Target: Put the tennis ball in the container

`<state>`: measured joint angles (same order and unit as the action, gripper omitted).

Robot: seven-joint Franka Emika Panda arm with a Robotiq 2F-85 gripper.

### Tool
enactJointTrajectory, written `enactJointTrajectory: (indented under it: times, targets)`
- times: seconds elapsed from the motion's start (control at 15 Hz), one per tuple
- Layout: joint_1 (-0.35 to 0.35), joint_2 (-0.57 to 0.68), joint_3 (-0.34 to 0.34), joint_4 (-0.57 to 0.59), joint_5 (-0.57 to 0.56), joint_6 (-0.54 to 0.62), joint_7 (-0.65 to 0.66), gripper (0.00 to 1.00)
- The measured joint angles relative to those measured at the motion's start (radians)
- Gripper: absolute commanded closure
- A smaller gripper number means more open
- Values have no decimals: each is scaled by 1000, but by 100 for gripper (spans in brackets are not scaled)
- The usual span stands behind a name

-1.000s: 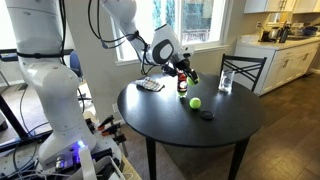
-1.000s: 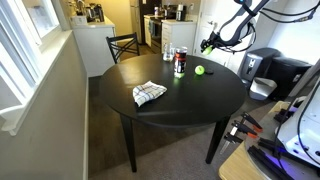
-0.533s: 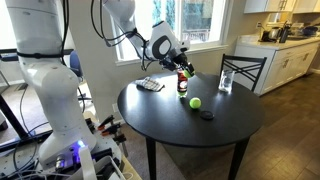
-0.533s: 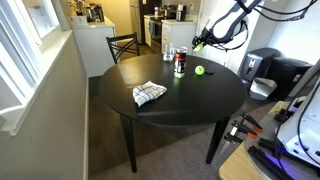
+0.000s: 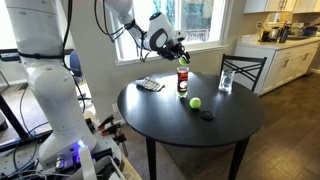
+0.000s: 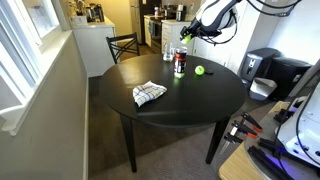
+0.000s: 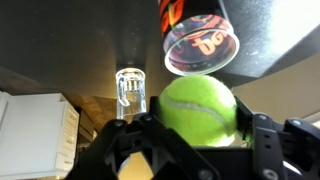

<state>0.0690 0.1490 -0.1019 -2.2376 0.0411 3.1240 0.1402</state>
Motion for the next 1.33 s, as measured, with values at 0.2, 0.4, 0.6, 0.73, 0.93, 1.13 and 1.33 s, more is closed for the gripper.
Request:
enactJointTrajectory:
  times: [0.2, 0.4, 0.6, 0.73, 0.93, 1.13, 1.33]
  targets:
    - [-88, 14, 143, 23, 140, -4, -113, 56]
    - [-181, 38, 251, 47, 247, -26, -214, 56]
    - [-260, 54, 293, 60, 288, -71, -282, 56]
    - [-307, 59, 310, 63, 311, -93, -322, 56]
    - [-361, 61, 343, 67, 347, -105, -380, 56]
    - [-396, 62, 382, 73, 382, -105, -424, 56]
    - [-430, 64, 434, 86, 435, -105, -480, 56]
